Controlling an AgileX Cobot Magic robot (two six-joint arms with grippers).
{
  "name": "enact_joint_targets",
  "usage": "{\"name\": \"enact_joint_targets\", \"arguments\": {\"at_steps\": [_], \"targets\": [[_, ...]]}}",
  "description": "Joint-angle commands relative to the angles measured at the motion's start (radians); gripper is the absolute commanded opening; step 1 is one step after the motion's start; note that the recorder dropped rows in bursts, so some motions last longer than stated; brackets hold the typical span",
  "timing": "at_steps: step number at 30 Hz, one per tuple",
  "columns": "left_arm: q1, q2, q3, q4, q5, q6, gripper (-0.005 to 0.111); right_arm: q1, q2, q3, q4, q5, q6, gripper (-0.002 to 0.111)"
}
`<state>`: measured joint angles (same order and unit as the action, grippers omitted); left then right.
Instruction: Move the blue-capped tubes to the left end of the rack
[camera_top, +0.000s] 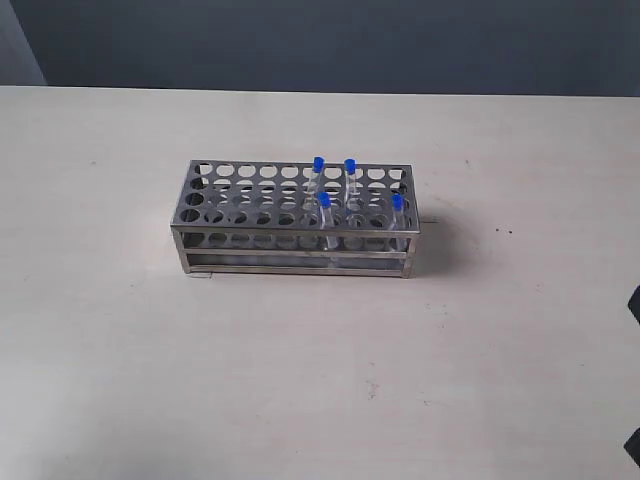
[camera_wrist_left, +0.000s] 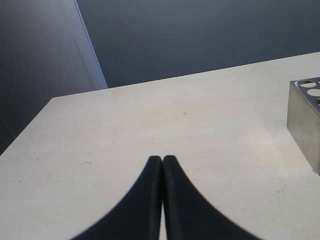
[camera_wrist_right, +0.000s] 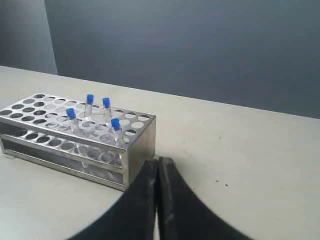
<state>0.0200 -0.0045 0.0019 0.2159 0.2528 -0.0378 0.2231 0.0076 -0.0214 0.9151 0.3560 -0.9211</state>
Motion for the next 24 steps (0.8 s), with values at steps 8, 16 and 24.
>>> {"name": "enact_joint_targets", "arguments": {"at_steps": [8, 16, 24], "targets": [[-0.002, 0.004, -0.002, 0.006, -0.013, -0.003, 0.000, -0.005, -0.008, 0.005, 0.829, -0.072, 0.086, 0.000], [-0.002, 0.004, -0.002, 0.006, -0.013, -0.003, 0.000, -0.005, -0.008, 0.005, 0.829, -0.075, 0.088, 0.000], [-0.002, 0.004, -0.002, 0.006, -0.013, -0.003, 0.000, -0.005, -0.008, -0.023, 0.829, -0.113, 0.015, 0.000]]}}
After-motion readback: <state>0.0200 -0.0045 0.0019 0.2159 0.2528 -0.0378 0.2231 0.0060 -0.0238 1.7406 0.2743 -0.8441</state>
